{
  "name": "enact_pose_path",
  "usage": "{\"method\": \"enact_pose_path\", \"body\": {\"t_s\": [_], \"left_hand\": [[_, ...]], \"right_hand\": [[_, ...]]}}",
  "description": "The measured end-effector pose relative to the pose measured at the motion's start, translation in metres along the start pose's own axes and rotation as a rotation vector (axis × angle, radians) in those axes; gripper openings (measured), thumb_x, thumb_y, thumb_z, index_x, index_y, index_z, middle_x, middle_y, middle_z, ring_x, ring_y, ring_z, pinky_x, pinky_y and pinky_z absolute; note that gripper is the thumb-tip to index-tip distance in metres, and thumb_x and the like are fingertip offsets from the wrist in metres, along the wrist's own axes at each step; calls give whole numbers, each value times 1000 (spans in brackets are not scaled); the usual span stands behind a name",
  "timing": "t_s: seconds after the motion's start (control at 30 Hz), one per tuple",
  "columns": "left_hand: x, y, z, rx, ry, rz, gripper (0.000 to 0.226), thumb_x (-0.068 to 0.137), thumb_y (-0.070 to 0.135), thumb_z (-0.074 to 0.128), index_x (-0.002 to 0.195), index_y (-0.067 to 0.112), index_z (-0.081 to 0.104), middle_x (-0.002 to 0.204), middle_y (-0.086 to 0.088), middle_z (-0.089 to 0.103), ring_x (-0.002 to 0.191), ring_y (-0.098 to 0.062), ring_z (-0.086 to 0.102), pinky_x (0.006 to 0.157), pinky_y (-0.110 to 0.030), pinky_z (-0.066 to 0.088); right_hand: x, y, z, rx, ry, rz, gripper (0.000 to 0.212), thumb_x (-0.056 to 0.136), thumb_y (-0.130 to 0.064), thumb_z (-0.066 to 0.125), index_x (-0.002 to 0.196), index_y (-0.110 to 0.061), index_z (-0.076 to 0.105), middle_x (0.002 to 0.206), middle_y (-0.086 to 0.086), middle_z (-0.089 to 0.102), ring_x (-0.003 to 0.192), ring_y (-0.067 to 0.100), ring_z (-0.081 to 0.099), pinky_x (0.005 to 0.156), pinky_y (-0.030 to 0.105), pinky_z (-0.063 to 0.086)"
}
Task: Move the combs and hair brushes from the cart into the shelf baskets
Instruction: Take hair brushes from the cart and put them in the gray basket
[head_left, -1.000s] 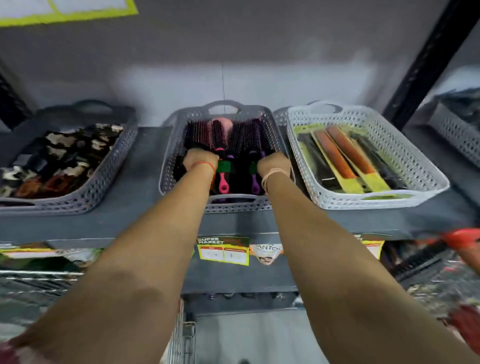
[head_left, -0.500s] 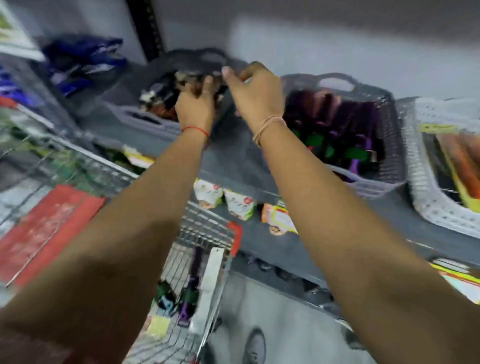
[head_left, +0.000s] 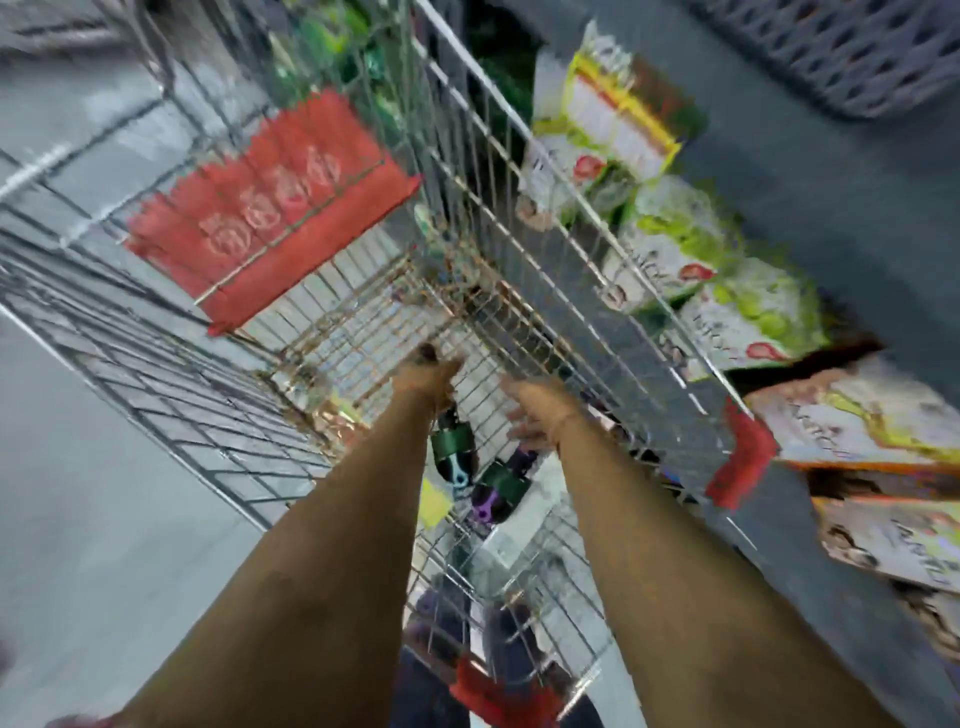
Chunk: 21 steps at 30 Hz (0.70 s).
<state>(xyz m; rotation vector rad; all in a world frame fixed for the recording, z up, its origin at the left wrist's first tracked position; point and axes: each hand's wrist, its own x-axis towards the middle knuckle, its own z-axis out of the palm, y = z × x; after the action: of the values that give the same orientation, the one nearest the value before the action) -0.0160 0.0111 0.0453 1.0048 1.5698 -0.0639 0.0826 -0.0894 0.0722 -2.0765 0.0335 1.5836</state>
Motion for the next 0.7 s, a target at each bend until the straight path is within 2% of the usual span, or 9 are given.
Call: {"method": "enact_pose_path", "body": {"t_s": [0.1, 0.17, 0.23, 0.33, 0.43, 0.5, 0.57, 0.63, 0.7], "left_hand": [[35, -36, 3, 252, 18, -87, 57, 82, 36, 68, 120, -5, 57, 114, -24, 65, 93, -29, 66, 82, -38, 54], [46, -51, 4, 320, 13, -105, 60, 81, 36, 68, 121, -7, 55, 116, -23, 63, 106, -31, 62, 92, -39, 50], [54, -61, 10, 295, 8, -125, 63, 79, 34, 71, 124, -6, 52, 119, -21, 62, 109, -33, 60, 93, -41, 49], [55, -65, 24, 401, 29, -107, 68, 77, 34, 72, 129, -1, 45, 130, -18, 55, 120, -33, 54, 100, -39, 46], [55, -70, 34, 486, 68, -87, 71, 77, 30, 72, 134, 4, 39, 136, -17, 46, 125, -33, 48, 106, -41, 44], [58, -73, 36, 486, 76, -99, 69, 78, 25, 72, 135, 6, 39, 137, -16, 45, 126, -32, 47, 106, -40, 44], [60, -74, 35, 436, 70, -110, 60, 77, 18, 73, 130, 6, 46, 133, -16, 53, 122, -31, 52, 104, -40, 46], [60, -74, 34, 300, 58, -142, 53, 76, 8, 73, 125, 4, 53, 130, -16, 59, 120, -30, 56, 104, -38, 47], [57, -73, 33, 147, 29, -167, 54, 77, 2, 72, 126, 4, 52, 133, -15, 58, 123, -29, 54, 106, -33, 43]], "right_hand": [[39, 46, 17, -205, 178, 101, 69, 78, -36, 72, 131, 0, 46, 127, 17, 59, 101, 29, 62, 82, 32, 53], [50, 63, 26, -236, 280, 110, 75, 73, -33, 78, 130, 2, 44, 131, 18, 58, 116, 31, 58, 93, 34, 50], [59, 70, 35, -182, 329, 126, 81, 71, -25, 80, 133, 3, 37, 127, 19, 60, 113, 32, 60, 88, 34, 51], [66, 75, 50, -144, 417, 159, 79, 82, -11, 69, 140, -2, 16, 108, 16, 67, 90, 33, 65, 74, 30, 51], [73, 86, 55, -112, 519, 191, 70, 85, -8, 61, 139, -2, 17, 109, 16, 64, 94, 35, 63, 90, 42, 53], [74, 90, 52, 17, 487, 232, 64, 83, -8, 65, 132, 0, 26, 111, 15, 59, 105, 37, 58, 97, 40, 48], [75, 93, 47, 91, 432, 222, 59, 76, -11, 74, 124, 4, 43, 111, 14, 63, 101, 33, 62, 86, 31, 51], [74, 95, 45, 74, 387, 177, 47, 72, -10, 76, 114, 1, 58, 110, 15, 69, 83, 28, 67, 65, 26, 55], [68, 93, 43, 70, 361, 124, 36, 73, -3, 73, 108, -3, 63, 106, 15, 71, 66, 22, 63, 49, 20, 48]]}}
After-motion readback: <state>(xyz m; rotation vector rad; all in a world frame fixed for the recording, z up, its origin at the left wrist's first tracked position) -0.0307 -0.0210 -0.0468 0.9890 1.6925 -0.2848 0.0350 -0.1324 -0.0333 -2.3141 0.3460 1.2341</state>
